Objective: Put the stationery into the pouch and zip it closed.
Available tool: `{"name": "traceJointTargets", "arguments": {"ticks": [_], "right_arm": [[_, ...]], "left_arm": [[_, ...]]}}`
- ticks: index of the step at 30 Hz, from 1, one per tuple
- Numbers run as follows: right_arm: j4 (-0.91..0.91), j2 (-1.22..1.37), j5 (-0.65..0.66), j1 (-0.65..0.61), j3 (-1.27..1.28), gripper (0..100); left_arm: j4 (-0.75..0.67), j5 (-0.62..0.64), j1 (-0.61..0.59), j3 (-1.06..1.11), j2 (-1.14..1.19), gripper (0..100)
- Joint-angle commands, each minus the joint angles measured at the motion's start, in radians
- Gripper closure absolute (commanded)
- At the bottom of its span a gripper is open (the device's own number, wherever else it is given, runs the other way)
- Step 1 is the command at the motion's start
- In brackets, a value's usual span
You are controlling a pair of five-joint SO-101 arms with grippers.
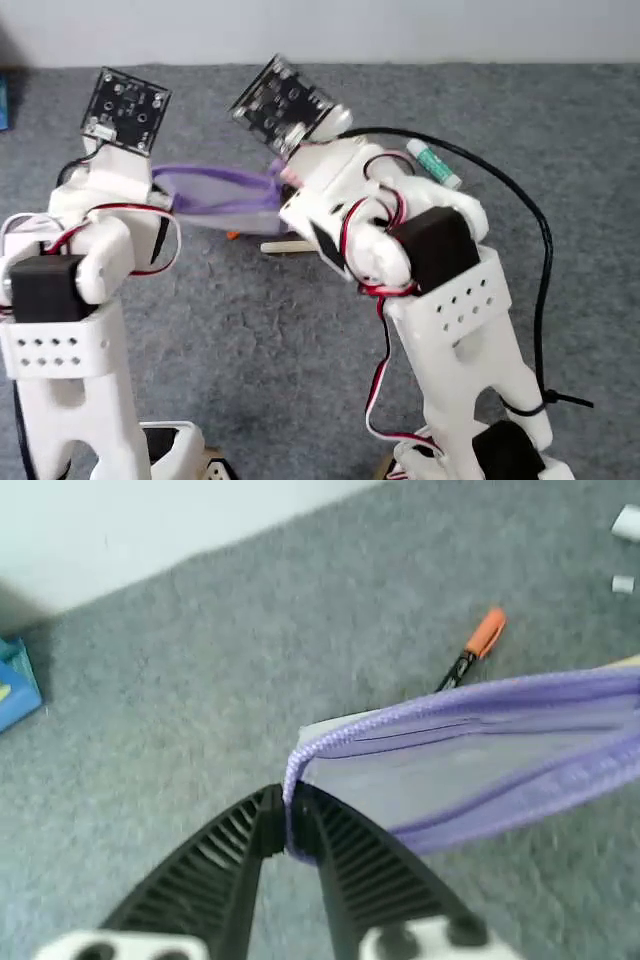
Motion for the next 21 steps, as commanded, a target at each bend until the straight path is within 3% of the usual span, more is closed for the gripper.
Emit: {"name": "traceJointTargets", "arguments": {"ticks": [1,5,17,21], "right_arm": [[0.044,-0.061,0.002,-0.021,-0.044,99.0],[0.084,-0.082,-0.002,-0.024,-0.044,99.0],[0.11,-0.03,-0.041,-0.019,-0.002,98.1],[0.177,-0.067,-0.043,-0.019,-0.018,84.0]], "left_arm": [[0.098,-0.014,-0.043,-0.104,-0.009,99],[0.173,-0.014,-0.055,-0.133,-0.009,99],[0.132,-0.011,-0.054,0.11,-0.13,99],[0.078,-0.009,-0.054,0.183,-0.181,99]]}}
